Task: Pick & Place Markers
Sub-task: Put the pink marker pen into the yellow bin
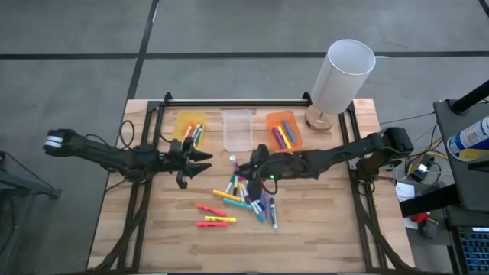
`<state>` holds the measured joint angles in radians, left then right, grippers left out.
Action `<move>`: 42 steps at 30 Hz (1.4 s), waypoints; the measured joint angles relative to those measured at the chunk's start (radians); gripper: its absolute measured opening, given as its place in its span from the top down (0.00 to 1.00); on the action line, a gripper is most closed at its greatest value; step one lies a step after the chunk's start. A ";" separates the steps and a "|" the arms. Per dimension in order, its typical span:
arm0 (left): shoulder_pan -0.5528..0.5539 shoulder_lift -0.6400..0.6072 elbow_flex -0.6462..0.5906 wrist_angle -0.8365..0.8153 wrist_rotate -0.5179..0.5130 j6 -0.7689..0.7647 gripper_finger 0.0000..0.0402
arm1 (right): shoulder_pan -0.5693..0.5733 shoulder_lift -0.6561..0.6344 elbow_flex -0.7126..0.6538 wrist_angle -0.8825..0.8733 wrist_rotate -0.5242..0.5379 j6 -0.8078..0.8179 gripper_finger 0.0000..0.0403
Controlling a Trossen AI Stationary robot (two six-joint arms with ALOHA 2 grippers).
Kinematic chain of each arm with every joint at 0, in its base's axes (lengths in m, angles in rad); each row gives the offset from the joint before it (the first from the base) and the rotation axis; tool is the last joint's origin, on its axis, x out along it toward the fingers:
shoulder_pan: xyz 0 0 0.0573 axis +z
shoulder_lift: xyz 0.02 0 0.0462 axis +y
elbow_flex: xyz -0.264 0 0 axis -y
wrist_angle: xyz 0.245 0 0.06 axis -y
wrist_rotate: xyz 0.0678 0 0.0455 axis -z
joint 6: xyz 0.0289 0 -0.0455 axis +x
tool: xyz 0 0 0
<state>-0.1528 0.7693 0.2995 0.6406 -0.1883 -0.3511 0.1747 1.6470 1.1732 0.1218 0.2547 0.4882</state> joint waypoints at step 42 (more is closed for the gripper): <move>0.000 0.196 0.121 0.008 0.089 -0.001 0.89 | -0.048 0.144 0.182 -0.031 -0.100 -0.077 0.83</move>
<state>-0.1524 0.9653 0.4210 0.6488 -0.0991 -0.3523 0.1265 1.7908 1.3548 0.0906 0.1543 0.4113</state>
